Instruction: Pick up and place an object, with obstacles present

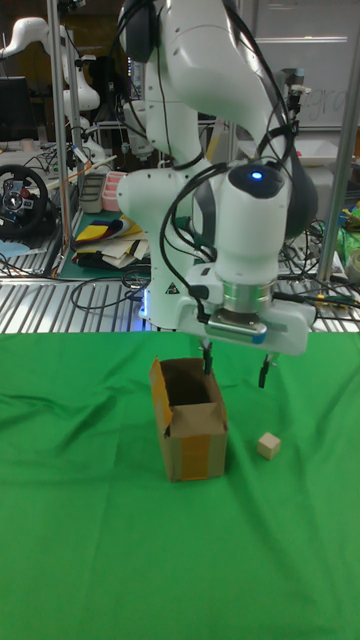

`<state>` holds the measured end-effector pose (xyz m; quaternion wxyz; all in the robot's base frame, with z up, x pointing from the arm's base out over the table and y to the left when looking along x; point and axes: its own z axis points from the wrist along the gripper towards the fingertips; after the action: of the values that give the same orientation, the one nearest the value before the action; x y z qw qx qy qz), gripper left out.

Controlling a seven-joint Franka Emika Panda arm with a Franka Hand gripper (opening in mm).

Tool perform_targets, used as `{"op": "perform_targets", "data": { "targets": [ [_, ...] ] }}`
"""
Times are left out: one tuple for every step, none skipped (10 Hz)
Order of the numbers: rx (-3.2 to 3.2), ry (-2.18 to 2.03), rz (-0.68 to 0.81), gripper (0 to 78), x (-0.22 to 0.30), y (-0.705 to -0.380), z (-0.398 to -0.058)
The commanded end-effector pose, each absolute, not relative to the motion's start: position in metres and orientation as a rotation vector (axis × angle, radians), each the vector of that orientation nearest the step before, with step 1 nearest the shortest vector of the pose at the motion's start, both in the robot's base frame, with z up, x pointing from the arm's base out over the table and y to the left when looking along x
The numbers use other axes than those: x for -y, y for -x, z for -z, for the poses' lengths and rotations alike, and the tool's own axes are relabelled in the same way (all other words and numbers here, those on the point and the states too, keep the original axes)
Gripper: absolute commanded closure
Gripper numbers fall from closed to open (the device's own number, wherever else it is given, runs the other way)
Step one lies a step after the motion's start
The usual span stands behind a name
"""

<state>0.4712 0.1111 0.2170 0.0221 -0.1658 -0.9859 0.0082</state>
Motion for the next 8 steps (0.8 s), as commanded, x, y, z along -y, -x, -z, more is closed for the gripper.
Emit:
{"op": "perform_targets", "data": {
  "targets": [
    [3.071, 0.420, -0.030, 0.2, -0.095, -0.479, -0.231],
    [3.072, 0.396, -0.028, 0.2, -0.089, -0.481, -0.235],
    [3.074, 0.364, -0.026, 0.2, -0.081, -0.484, -0.237],
    [3.077, 0.330, -0.018, 0.2, -0.074, -0.487, -0.240],
    [3.078, 0.316, -0.018, 0.2, -0.071, -0.488, -0.241],
    [3.078, 0.316, -0.018, 0.2, -0.071, -0.488, -0.241],
    [3.077, 0.293, -0.015, 0.2, -0.067, -0.488, -0.241],
    [3.074, 0.277, -0.013, 0.2, -0.066, -0.488, -0.241]
  ]
}}
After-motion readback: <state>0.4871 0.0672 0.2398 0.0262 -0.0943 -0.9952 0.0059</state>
